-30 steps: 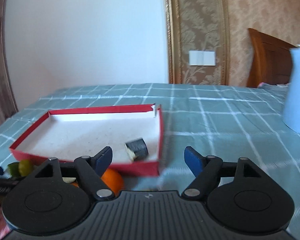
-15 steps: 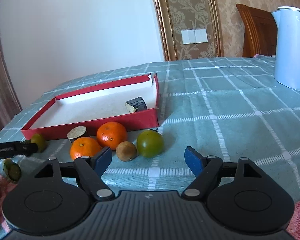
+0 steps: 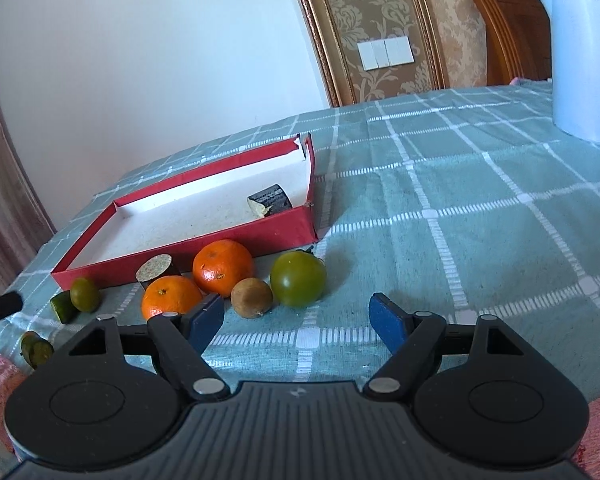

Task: Organize fruits
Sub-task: 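Move the left gripper to the green cucumber chunk and grasp it, then lower the cucumber chunk into the red tray and open the left gripper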

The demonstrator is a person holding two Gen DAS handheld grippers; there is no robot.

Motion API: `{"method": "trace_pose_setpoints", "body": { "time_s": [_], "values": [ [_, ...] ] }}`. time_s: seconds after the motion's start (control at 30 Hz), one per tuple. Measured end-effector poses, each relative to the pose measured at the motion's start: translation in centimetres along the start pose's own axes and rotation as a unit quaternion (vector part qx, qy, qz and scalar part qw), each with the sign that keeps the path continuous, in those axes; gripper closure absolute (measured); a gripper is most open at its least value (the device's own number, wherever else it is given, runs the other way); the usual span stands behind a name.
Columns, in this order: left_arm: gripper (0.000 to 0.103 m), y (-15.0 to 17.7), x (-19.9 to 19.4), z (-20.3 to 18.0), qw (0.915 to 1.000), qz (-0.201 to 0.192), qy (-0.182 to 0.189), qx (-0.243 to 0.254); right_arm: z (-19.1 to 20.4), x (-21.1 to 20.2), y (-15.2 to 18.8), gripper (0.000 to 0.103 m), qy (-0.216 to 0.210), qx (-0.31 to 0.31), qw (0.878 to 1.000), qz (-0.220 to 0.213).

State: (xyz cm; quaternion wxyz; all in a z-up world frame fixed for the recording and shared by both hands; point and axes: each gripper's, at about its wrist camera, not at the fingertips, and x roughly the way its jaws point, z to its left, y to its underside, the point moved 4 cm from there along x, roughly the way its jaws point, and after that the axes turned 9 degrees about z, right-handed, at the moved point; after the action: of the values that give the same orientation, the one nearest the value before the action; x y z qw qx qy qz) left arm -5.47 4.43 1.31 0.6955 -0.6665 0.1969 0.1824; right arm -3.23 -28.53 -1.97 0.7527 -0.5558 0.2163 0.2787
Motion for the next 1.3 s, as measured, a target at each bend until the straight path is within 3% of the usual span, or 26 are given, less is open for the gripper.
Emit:
{"method": "trace_pose_setpoints", "body": {
  "time_s": [0.1, 0.33, 0.4, 0.53, 0.67, 0.83, 1.07, 1.3],
  "values": [
    [0.0, 0.7, -0.6, -0.3, 0.9996, -0.002, -0.026, 0.012, 0.0, 0.0, 0.0, 0.023, -0.002, -0.001, 1.0, 0.0],
    [0.002, 2.2, -1.5, -2.4, 0.998, -0.006, -0.009, 0.062, 0.0, 0.1, -0.1, 0.023, -0.002, 0.002, 1.0, 0.0],
    [0.013, 2.5, -1.5, -3.0, 0.9979, 0.001, 0.009, 0.064, 0.0, 0.1, -0.1, 0.023, -0.002, 0.002, 1.0, 0.001],
    [0.019, 3.1, -1.0, -4.4, 0.9963, 0.022, 0.031, 0.078, 0.0, 0.1, -0.1, 0.023, -0.001, 0.001, 1.0, 0.001],
    [0.031, 3.6, -0.5, -5.3, 0.9946, 0.036, 0.047, 0.086, 0.0, 0.1, -0.1, 0.023, -0.002, 0.003, 1.0, 0.001],
    [0.037, 3.6, 0.0, -5.6, 0.9948, 0.041, 0.04, 0.084, 0.0, 0.1, 0.0, 0.021, -0.003, 0.001, 1.0, 0.001],
    [0.061, 3.3, 0.4, -5.8, 0.9951, 0.042, 0.03, 0.084, 0.0, 0.2, 0.0, 0.02, -0.008, 0.003, 1.0, 0.002],
    [0.075, 3.0, 0.6, -5.4, 0.9956, 0.047, 0.02, 0.079, 0.0, 0.2, 0.0, 0.019, -0.009, 0.003, 1.0, 0.002]
  ]
}}
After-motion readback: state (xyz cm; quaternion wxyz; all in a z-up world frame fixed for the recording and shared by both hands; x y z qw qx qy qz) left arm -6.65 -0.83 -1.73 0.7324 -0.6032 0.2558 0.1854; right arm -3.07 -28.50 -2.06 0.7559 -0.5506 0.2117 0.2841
